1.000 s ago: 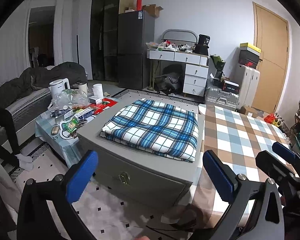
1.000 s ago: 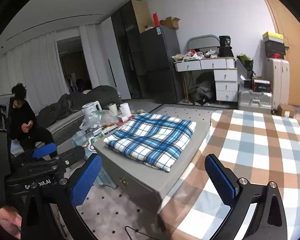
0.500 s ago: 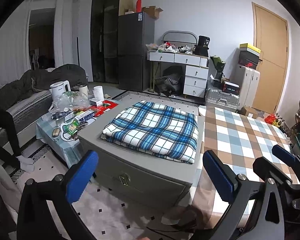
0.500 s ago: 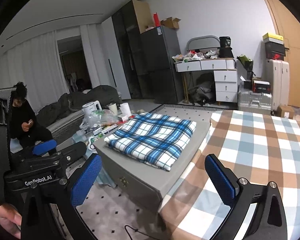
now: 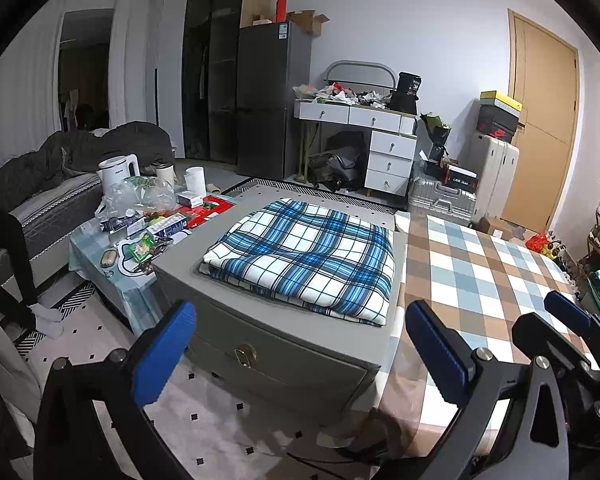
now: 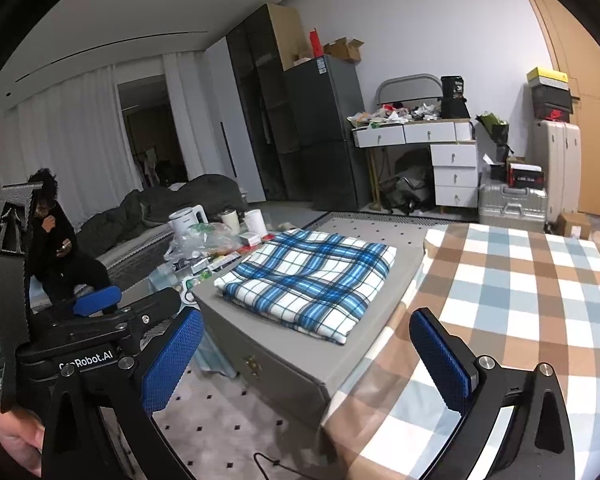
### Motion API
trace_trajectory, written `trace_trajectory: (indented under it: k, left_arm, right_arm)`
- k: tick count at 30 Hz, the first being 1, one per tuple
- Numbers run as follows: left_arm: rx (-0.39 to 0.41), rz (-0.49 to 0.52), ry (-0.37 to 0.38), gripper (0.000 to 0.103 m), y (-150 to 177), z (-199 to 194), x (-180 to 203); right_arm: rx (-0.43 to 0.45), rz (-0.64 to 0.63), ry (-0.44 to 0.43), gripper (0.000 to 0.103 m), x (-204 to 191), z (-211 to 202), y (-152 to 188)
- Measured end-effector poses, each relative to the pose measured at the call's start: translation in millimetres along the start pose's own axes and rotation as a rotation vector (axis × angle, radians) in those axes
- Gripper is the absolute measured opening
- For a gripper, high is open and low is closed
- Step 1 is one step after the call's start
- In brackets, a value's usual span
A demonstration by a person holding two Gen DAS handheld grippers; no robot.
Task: Fold large clothes
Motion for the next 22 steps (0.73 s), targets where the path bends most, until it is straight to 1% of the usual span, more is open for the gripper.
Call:
trace_trajectory:
  k: [18, 22]
  left_arm:
    - [-0.006, 0.004, 0.003, 0.102, 2.0, 0.9, 2.1]
    - [0.025, 0.016, -0.029, 0.102, 2.3, -3.3, 3.4]
  right_arm:
    - [0.007, -0.003, -0.001, 0.103, 0.0, -0.9, -1.0]
    - [0.007, -0.001, -0.003, 0.103, 0.3, -1.0, -1.2]
Point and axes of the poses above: each gripper's, at about its wrist camera, not at the fingertips, and z roughly the way its jaws point, x to its right, y to its underside, the point moved 4 cm from there along z, roughly the way its jaws point, and after that the axes turned 7 degrees about x, right-handed, at the moved point
